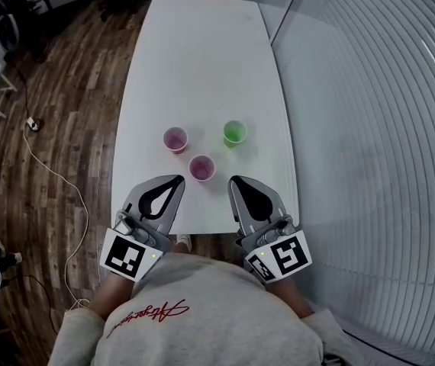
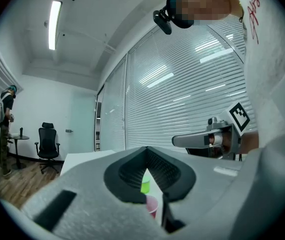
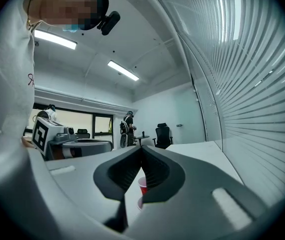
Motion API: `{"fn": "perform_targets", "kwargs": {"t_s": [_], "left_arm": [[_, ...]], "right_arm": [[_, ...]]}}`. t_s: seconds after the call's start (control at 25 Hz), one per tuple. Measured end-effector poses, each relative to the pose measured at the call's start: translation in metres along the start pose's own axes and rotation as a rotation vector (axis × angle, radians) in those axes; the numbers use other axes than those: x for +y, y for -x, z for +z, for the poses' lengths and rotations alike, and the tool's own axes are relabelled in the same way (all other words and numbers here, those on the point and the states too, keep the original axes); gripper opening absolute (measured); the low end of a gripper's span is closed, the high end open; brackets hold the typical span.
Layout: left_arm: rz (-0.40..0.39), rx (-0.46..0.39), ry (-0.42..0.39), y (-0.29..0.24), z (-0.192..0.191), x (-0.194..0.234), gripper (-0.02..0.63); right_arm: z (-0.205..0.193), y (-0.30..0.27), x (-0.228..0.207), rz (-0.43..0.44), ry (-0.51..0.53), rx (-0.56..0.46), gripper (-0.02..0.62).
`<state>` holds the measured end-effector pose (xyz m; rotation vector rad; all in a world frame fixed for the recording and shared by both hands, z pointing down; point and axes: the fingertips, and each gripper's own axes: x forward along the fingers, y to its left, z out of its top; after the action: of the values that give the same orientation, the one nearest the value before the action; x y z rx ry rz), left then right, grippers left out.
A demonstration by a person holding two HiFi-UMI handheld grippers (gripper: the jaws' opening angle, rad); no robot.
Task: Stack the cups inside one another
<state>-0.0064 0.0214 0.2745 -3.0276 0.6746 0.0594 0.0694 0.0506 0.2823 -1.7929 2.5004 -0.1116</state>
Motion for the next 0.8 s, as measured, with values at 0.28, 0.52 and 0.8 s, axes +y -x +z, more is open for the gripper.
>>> {"fn": "perform_targets", "kwargs": {"t_s": [0.28, 0.52, 0.8], "left_arm": [[-0.024, 0.005, -0.011, -0.017, -0.002, 0.044, -0.006], [-0.038, 0.006, -0.005, -0.028, -0.006, 0.073, -0.006], [-0.055, 0.023, 0.017, -0.039, -0.015, 0.103, -0.006]], "right_arm": [[0.003, -0.042, -0.018, -0.033, 0.01, -0.008, 0.0], [0.002, -0.067, -0.03, -0.062, 0.012, -0.005, 0.0], [0.001, -0.089, -0.045, -0.107, 0.017, 0.007, 0.0]]}}
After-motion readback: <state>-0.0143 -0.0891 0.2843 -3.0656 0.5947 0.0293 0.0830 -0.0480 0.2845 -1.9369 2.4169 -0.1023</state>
